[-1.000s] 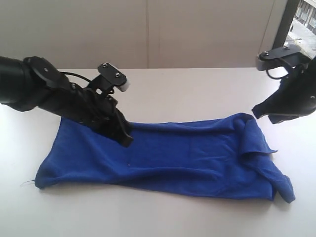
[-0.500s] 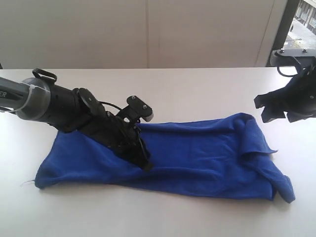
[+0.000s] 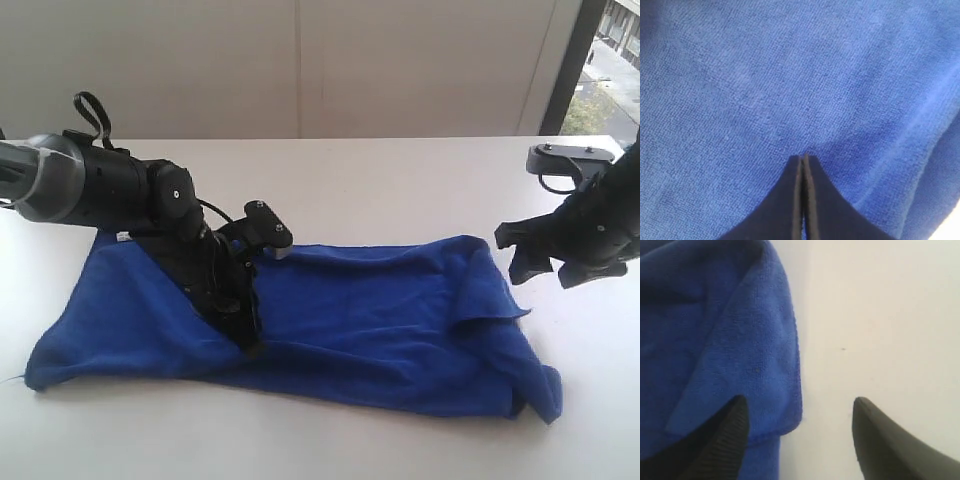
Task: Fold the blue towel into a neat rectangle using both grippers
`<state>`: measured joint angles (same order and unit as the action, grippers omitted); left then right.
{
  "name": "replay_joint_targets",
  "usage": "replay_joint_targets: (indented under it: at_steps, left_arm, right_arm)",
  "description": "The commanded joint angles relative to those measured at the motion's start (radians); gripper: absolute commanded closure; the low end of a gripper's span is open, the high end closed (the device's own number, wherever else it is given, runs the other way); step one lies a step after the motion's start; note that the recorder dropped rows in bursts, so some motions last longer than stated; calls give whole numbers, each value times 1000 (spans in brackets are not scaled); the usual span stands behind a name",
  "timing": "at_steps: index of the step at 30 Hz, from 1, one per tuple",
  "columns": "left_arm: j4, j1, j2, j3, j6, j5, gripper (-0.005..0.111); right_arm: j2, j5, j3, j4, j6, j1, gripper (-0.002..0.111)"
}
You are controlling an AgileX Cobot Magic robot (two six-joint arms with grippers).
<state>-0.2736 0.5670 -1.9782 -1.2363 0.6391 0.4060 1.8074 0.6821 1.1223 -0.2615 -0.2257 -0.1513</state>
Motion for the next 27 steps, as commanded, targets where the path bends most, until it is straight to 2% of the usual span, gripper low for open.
replay_joint_targets:
  at_steps: [1, 3, 7, 13, 19, 22, 25, 27]
  left_arm:
    - [120, -11, -35, 26, -39, 102, 107]
    - [120, -11, -35, 26, -39, 102, 107]
    - [120, -11, -35, 26, -39, 100, 107]
    - [120, -11, -35, 26, -37, 88, 107]
    - [120, -11, -35, 26, -37, 88, 107]
    - [120, -11, -35, 26, -37, 88, 107]
    - [120, -11, -35, 26, -37, 88, 107]
    - [120, -11, -35, 26, -35, 88, 107]
  right_arm:
    - [36, 7, -18, -130, -106, -7, 50]
    - [56, 0, -31, -186, -148, -7, 52]
    - [80, 19, -31, -194, -134, -7, 63]
    - [109, 33, -31, -224, -127, -7, 64]
    - [109, 29, -31, -235, -127, -7, 80]
    - [105, 31, -31, -235, -120, -10, 76]
    - [88, 27, -31, -235, -93, -10, 56]
    - [90, 33, -31, -232, -78, -10, 56]
